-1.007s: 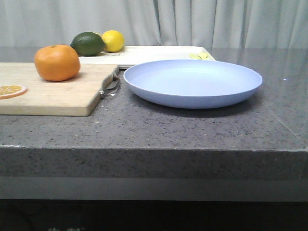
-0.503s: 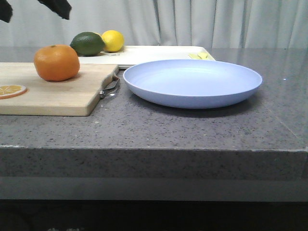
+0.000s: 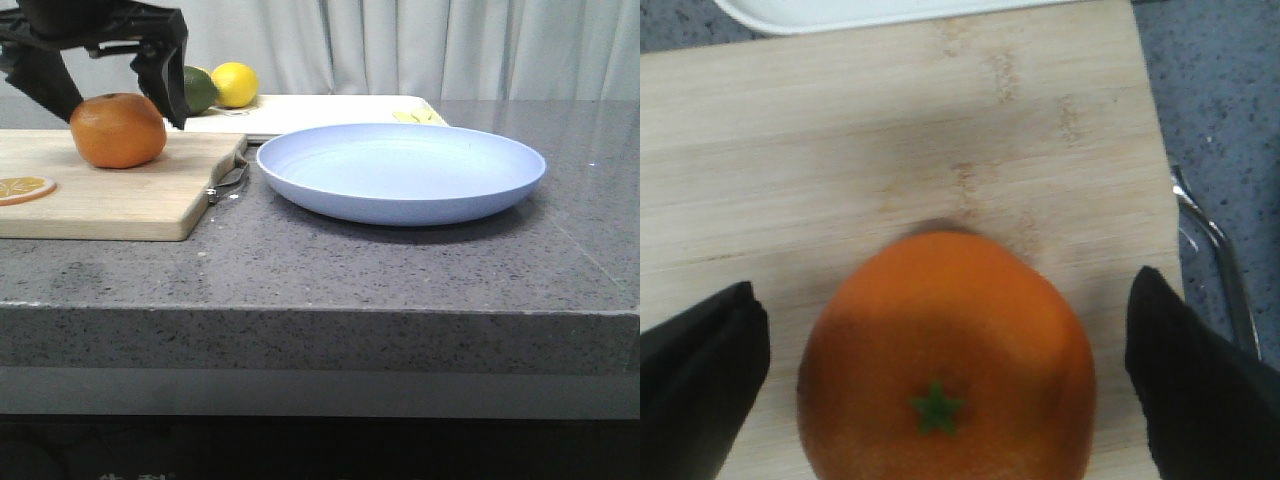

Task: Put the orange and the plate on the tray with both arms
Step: 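Lower the left gripper over the orange and close on it, then lift the orange with the left gripper and lower it onto the blue plate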

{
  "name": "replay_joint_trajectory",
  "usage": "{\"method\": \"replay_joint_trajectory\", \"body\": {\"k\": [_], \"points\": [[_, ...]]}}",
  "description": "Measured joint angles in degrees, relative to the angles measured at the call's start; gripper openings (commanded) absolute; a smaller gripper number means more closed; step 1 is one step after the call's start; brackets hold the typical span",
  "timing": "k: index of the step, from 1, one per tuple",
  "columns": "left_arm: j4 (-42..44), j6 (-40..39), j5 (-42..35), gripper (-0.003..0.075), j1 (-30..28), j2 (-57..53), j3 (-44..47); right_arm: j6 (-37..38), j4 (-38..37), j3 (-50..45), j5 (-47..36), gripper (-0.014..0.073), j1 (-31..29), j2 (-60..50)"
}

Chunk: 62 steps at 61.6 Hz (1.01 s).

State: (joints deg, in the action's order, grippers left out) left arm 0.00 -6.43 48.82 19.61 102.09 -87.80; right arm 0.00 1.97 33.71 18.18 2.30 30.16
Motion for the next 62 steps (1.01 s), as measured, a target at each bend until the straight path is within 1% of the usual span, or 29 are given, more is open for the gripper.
{"method": "replay_joint_trajectory", "body": {"k": [10, 14, 18, 21, 25, 31, 35, 40, 44, 53, 62], "points": [[0.00, 0.00, 0.27, 0.0701, 0.00, 1.43, 0.00, 0.00, 0.00, 0.00, 0.00, 0.0654, 0.00, 0.00], [0.00, 0.00, 0.69, 0.0685, 0.00, 1.87, 0.00, 0.00, 0.00, 0.00, 0.00, 0.0654, 0.00, 0.00], [0.00, 0.00, 1.10, 0.0633, 0.00, 2.06, 0.00, 0.00, 0.00, 0.00, 0.00, 0.0654, 0.00, 0.00], [0.00, 0.00, 1.24, 0.0580, 0.00, 2.15, 0.00, 0.00, 0.00, 0.00, 0.00, 0.0654, 0.00, 0.00], [0.00, 0.00, 1.38, 0.0471, 0.00, 2.15, 0.00, 0.00, 0.00, 0.00, 0.00, 0.0654, 0.00, 0.00], [0.00, 0.00, 1.47, 0.0340, 0.00, 2.15, -0.13, 0.00, 0.00, 0.00, 0.00, 0.0654, 0.00, 0.00], [0.00, 0.00, 1.47, 0.0272, 0.00, 2.15, -0.13, 0.00, 0.00, 0.00, 0.00, 0.0654, 0.00, 0.00], [0.00, 0.00, 1.89, 0.0219, 0.05, 2.19, -0.51, 0.00, 0.00, 0.00, 0.00, 0.0654, 0.00, 0.00], [0.00, 0.00, 2.54, 0.0204, 0.19, 2.42, -1.70, 0.00, 0.00, 0.00, 0.00, 0.0654, 0.00, 0.00], [0.31, 0.36, 5.35, 0.0202, 1.24, 2.55, -6.73, 0.00, 0.00, 0.00, 0.00, 0.0654, 0.00, 0.00], [0.43, 0.83, 6.75, 0.0202, 5.15, 2.55, -11.93, 0.00, 0.00, 0.00, 0.00, 0.0654, 0.00, 0.00]]}}
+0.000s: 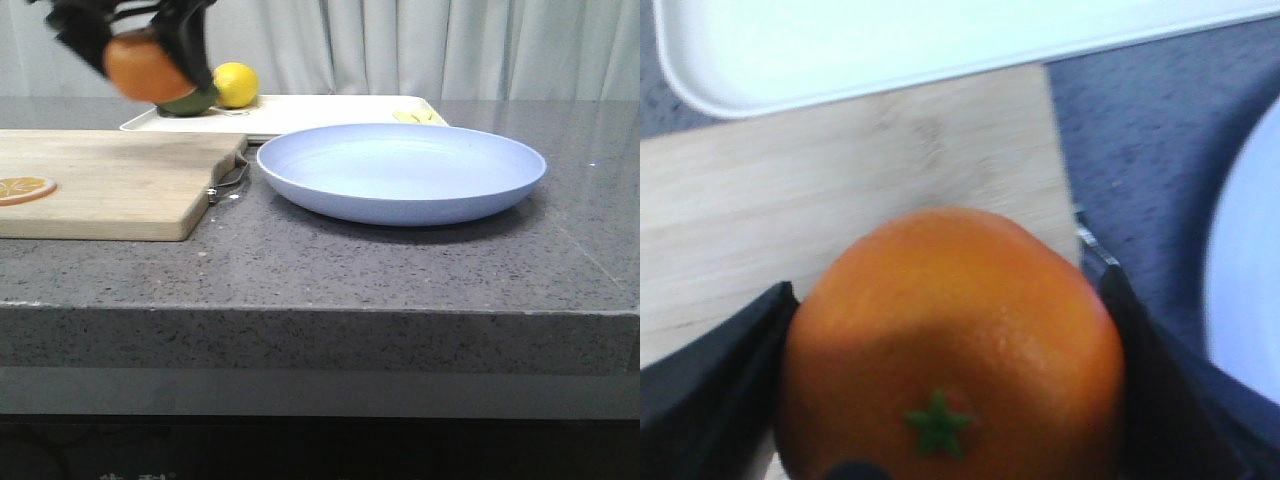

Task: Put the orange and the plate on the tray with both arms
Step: 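Lift the orange with the left gripper and lower it onto the blue plate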

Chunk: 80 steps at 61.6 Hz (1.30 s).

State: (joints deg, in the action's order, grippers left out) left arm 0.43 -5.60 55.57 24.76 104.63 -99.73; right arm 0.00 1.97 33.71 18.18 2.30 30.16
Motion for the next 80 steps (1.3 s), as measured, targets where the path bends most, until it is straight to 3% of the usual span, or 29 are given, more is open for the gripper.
{"method": "replay_joint_trajectory", "body": {"k": [22, 41, 48, 62, 71, 80], "points": [[-0.43, 0.21, -9.89, 0.0202, 13.30, 3.00, -1.30, 0.00, 0.00, 0.00, 0.00, 0.0654, 0.00, 0.00], [-0.43, 0.21, -12.53, 0.0220, 19.23, 9.56, -1.30, 0.00, 0.00, 0.00, -0.10, 0.0654, 0.00, 0.00], [-0.43, 0.21, -13.08, 0.0321, 20.33, 10.80, -1.30, 0.00, 0.00, 0.00, -0.10, 0.0654, 0.00, 0.00], [-0.43, 0.21, -13.65, 0.0640, 20.48, 11.18, -1.30, 0.00, 0.00, 0.00, -0.10, 0.0654, 0.00, 0.00], [0.02, 0.21, -13.85, 0.0665, 20.48, 11.18, -1.66, -0.30, 0.00, 0.00, -0.10, 0.0654, 0.00, 0.00], [2.75, 0.21, -9.22, 0.0664, 20.48, 10.94, -5.41, 0.00, 0.00, 0.00, -0.10, 0.0654, 0.00, 0.00]]}}
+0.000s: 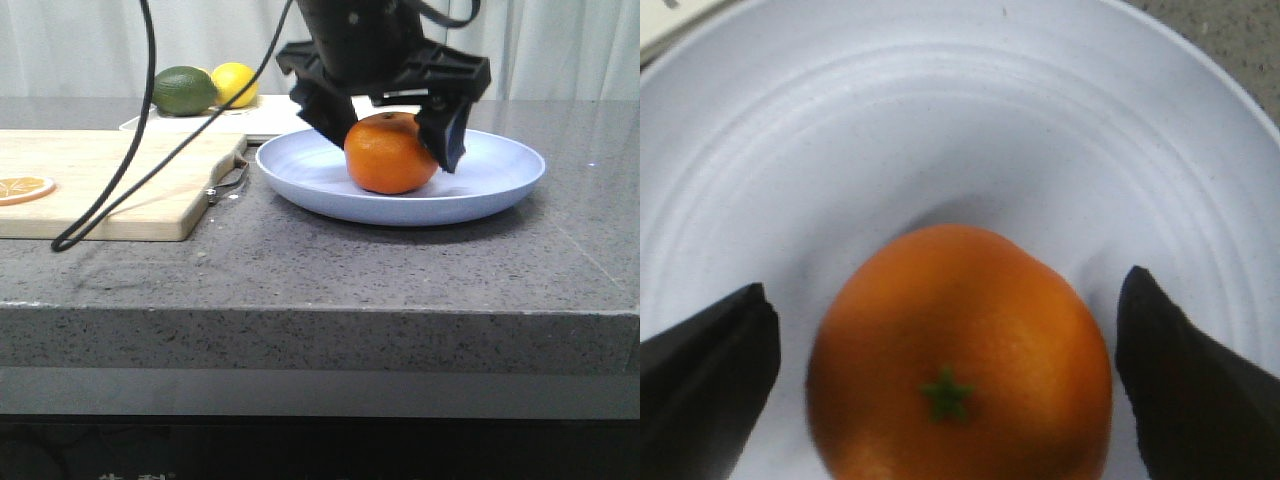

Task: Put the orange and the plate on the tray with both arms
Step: 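Lift the orange with the left gripper and lower it onto the blue plate, then open the left gripper and raise it away from the plate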

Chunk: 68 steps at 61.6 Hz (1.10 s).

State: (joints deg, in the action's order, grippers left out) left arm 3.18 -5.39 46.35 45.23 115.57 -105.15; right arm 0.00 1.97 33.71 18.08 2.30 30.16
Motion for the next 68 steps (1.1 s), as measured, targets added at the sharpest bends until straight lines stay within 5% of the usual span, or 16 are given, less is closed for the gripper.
{"method": "replay_joint_trajectory", "body": {"k": [11, 30, 68], "points": [[1.31, 0.00, 7.67, 0.0549, 0.00, -1.91, -7.32, 0.00, 0.00, 0.00, 0.00, 0.0654, 0.00, 0.00], [1.34, 0.00, 13.48, -0.0016, 0.00, -2.37, -9.65, 0.00, 0.00, 0.00, 0.00, 0.0654, 0.00, 0.00], [5.90, 0.02, 24.94, -0.0017, 0.00, -2.79, -9.65, 0.00, 0.00, 0.00, 0.00, 0.0654, 0.00, 0.00]]}}
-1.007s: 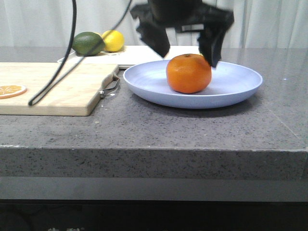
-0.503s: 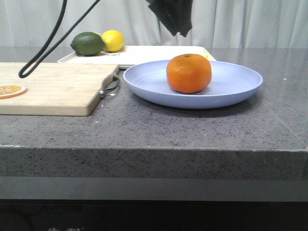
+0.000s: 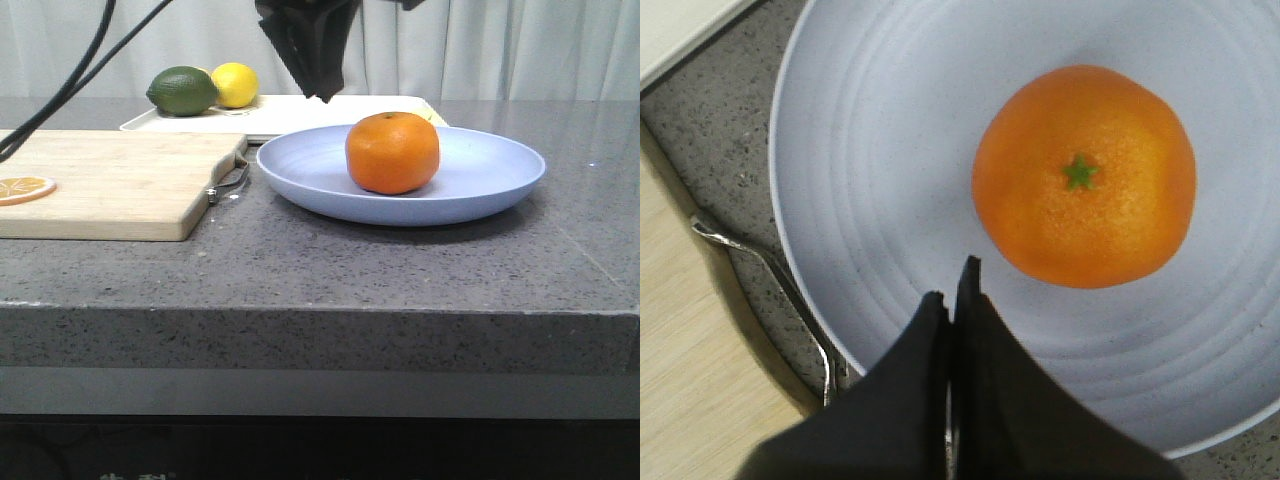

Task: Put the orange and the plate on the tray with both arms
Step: 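Open the left gripper and raise it away from the plate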

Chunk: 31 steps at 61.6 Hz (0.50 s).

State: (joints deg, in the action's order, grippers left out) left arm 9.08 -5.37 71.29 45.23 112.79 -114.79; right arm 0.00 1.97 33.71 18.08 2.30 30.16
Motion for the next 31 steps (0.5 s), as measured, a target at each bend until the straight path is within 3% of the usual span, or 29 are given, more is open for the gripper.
{"method": "replay_joint_trajectory", "body": {"k": [14, 31], "points": [[-0.13, 0.10, 0.11, -0.0017, -2.05, -4.87, 1.98, 0.00, 0.00, 0.00, 0.00, 0.0654, 0.00, 0.00], [0.06, -0.42, 0.11, -0.0017, -16.10, -16.91, 15.02, 0.00, 0.00, 0.00, 0.00, 0.0654, 0.00, 0.00]]}}
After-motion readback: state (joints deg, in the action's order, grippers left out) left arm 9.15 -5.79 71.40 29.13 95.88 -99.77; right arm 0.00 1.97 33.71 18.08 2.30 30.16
